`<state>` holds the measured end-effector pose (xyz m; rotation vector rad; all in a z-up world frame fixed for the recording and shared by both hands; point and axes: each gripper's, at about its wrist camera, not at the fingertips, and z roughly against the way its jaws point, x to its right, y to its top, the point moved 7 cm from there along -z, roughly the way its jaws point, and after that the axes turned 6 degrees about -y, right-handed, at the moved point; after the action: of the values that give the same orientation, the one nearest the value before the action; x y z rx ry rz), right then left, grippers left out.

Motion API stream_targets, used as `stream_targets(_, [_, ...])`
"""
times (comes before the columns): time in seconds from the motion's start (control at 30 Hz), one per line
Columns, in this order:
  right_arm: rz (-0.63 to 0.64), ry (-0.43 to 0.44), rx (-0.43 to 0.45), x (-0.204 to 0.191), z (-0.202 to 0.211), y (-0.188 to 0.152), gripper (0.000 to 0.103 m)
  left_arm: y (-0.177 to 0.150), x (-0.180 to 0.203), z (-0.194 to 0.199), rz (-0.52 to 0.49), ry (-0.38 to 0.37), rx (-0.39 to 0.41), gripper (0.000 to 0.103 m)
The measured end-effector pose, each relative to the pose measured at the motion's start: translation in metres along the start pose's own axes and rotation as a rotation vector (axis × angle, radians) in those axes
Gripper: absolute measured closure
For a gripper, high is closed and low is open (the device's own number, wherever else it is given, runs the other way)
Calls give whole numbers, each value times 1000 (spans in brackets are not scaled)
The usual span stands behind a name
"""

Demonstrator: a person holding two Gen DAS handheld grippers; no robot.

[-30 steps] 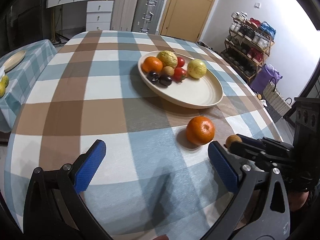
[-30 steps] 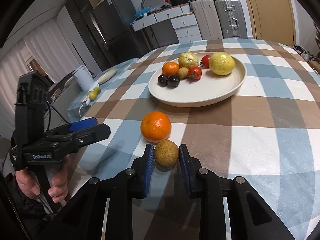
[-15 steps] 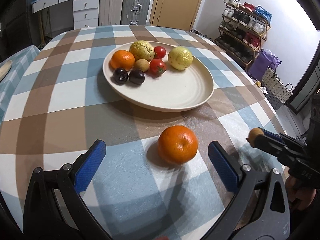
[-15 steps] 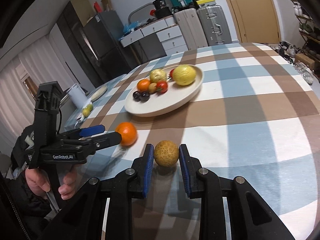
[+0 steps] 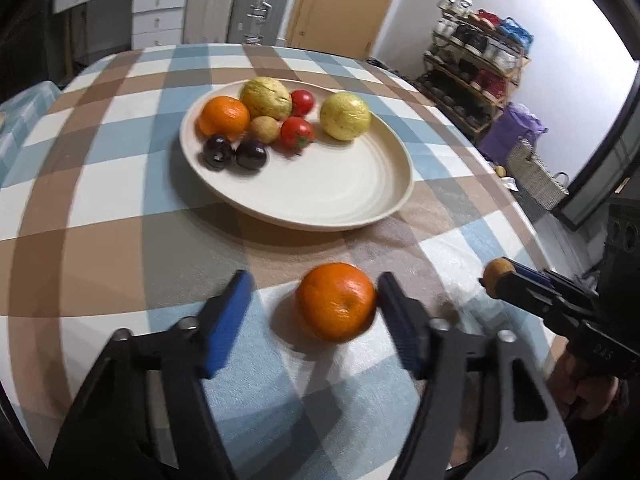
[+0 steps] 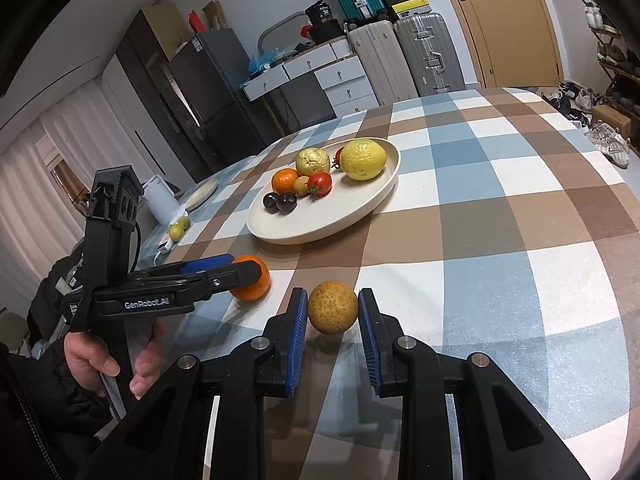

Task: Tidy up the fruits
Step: 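Grasp the orange with the left tool while the right tool holds the brown fruit, then carry the orange and brown fruit onto the cream plate and open both tools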

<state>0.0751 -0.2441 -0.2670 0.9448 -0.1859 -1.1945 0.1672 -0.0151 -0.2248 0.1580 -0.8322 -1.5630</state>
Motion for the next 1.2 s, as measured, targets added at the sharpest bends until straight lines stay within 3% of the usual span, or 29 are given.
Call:
stream_targets(0.07, [2,-1,0,0,-1,0,77,-1,6,1,-17,-30,3,64])
stream_targets(0.67, [26,13,-3,-12,-5,8,77,15,11,31,-57,-66,69,64])
stream_targets(1.2, [43,73,11,-23,-31,68,77,72,-4,21,-58,-61,104,64])
